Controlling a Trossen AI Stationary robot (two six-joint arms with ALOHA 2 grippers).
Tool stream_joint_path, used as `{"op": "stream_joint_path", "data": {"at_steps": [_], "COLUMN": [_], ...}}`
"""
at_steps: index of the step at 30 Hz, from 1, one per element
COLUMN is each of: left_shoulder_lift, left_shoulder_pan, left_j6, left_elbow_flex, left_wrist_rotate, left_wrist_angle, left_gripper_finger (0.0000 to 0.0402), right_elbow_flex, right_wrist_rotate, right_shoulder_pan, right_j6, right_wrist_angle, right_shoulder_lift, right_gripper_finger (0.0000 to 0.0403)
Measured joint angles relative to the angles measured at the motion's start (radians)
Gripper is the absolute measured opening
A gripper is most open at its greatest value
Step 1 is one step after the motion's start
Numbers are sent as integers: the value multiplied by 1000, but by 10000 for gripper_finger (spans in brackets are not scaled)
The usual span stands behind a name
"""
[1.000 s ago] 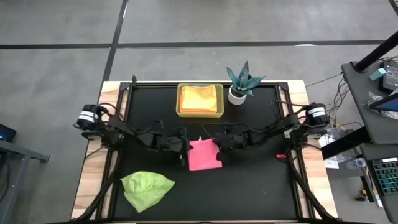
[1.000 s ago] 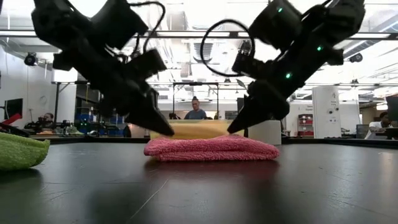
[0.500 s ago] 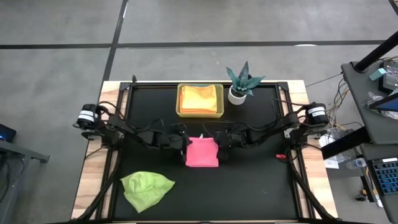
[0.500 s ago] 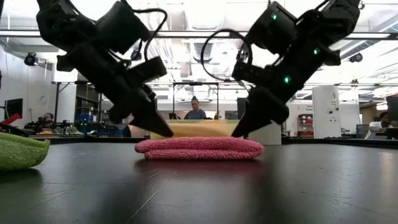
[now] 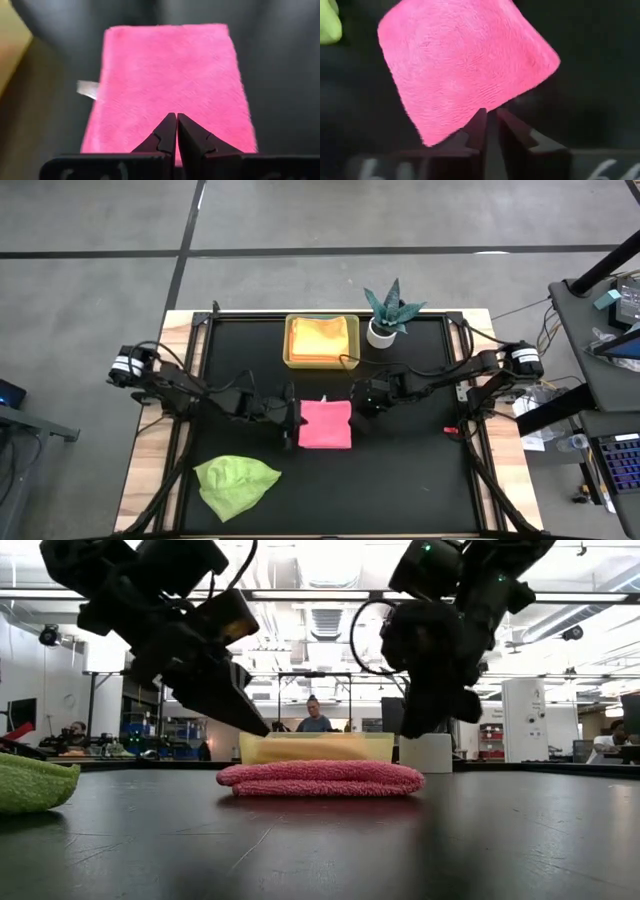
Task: Fold microfiber towels
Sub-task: Put the pink microfiber cloth into the yellow bin
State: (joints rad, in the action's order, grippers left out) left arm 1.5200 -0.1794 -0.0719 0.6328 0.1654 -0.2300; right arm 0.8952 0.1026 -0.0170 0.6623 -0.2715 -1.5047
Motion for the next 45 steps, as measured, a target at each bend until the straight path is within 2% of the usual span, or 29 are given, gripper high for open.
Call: {"op": "stream_joint_path", "data": {"at_steps": [6,10,15,21,25,28,31,41,45], "left_shoulder_lift": [72,122,167,189,194,194,194,162,80], "left_shoulder_pan": [-42,-45,-45,-45,-45,-45,-45,-46,-46], "left_j6": [-34,-53,-56,-56,-61,-61,-62,-35,27], "left_elbow_flex": [-1,-1,-1,3,4,4,4,1,2], "left_wrist_rotate": [-1,0,1,8,8,9,9,8,18], "left_wrist_angle": [-63,-74,-95,-111,-113,-113,-112,-78,7], "left_gripper_finger": [1,1,1,1,1,1,1,1,1], "right_elbow_flex": [-45,-64,-68,-67,-67,-67,-67,-67,-67], "right_wrist_rotate": [21,18,9,10,13,13,9,-3,-4], "right_shoulder_pan": [-3,-13,-25,-39,-45,-44,-44,-38,-12], "right_j6": [199,243,270,290,282,265,261,175,143], "right_wrist_angle": [58,159,196,333,471,556,597,626,623], "right_shoulder_lift": [-10,-31,-82,-152,-200,-229,-251,-236,-188], "right_gripper_finger": [107,156,210,257,270,259,225,27,15]}}
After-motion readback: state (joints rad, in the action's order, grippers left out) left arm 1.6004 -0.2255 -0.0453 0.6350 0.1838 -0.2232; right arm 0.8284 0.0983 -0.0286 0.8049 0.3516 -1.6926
